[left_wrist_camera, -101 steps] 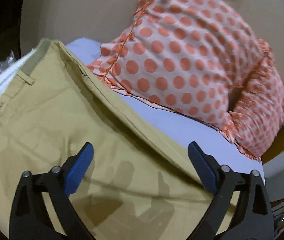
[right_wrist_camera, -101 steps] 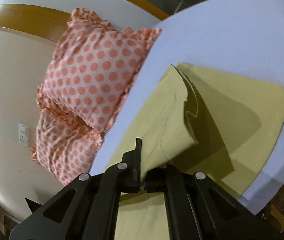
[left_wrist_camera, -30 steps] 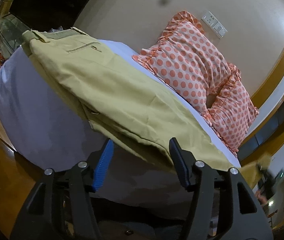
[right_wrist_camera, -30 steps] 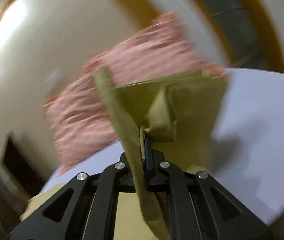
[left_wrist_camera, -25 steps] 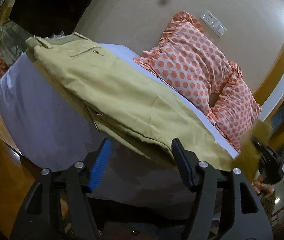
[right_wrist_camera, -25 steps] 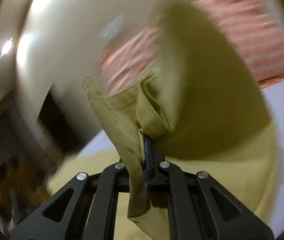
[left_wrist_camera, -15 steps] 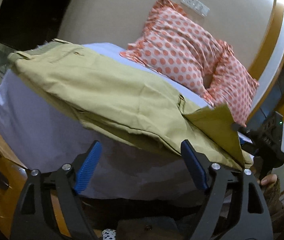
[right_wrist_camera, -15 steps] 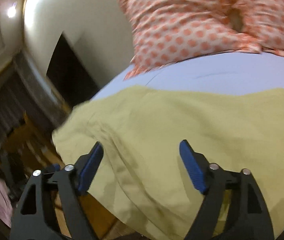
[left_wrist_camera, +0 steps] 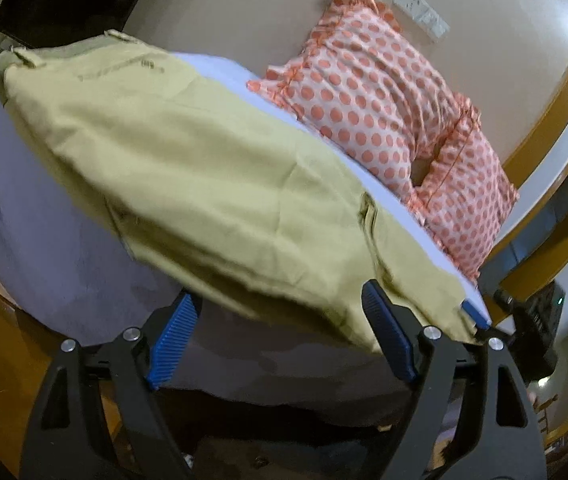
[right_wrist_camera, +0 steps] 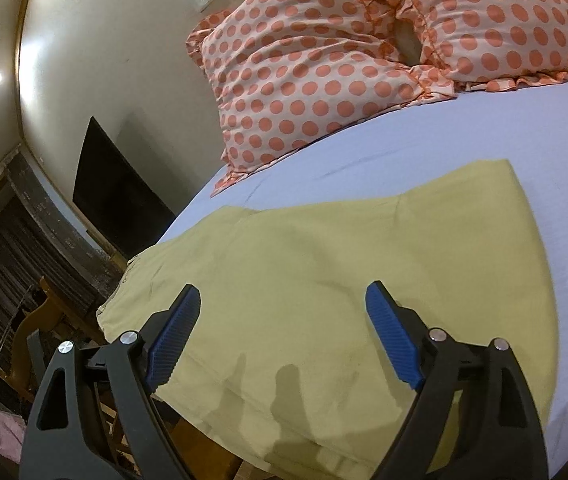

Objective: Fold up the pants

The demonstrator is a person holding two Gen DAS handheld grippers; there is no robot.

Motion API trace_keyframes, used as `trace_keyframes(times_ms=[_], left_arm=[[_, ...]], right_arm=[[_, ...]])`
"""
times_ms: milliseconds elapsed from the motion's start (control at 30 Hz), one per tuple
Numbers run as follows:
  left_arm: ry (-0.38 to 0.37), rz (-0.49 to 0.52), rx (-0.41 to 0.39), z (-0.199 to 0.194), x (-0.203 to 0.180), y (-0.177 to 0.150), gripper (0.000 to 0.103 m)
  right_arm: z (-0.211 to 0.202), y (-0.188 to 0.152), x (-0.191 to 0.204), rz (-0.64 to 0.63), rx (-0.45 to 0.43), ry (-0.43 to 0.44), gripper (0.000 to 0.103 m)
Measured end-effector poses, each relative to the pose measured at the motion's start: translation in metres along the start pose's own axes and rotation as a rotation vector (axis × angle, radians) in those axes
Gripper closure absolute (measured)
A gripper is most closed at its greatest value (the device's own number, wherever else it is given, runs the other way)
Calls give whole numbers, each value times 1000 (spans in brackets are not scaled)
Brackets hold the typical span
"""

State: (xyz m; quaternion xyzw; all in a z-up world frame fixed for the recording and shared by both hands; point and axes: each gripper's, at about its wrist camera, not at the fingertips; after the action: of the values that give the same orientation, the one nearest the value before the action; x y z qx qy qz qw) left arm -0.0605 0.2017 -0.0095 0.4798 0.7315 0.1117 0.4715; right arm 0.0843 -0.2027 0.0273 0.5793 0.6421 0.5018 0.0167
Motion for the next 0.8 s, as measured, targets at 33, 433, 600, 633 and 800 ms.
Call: trace_keyframes(times_ms=[33, 433, 600, 633, 800], left_arm=[[-8, -9, -12, -2, -1, 4, 22], [41, -301, -213, -16, 66, 67, 28], [53, -471, -255, -21, 109, 88, 49], [73, -476, -249, -20, 111, 92, 62], [266, -326, -180, -18, 81, 117, 91]], right_arm=[[0, 0, 0, 0, 3, 2, 17], [12, -10, 2, 8, 23, 18, 16], [12, -12, 2, -3, 11, 33, 16], [11, -12, 2, 0, 9, 35, 16], [0, -8, -5, 10, 14, 27, 16]])
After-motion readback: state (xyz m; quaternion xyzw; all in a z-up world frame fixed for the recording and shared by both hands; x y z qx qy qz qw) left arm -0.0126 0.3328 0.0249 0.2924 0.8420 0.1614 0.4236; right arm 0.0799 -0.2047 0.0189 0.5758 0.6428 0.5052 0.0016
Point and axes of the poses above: each gripper's, at about its wrist camera, not at the fingertips, and z roughly the way its jaws point, x to its left, y to its top, and after that the axes turned 2 degrees about x, right-handed
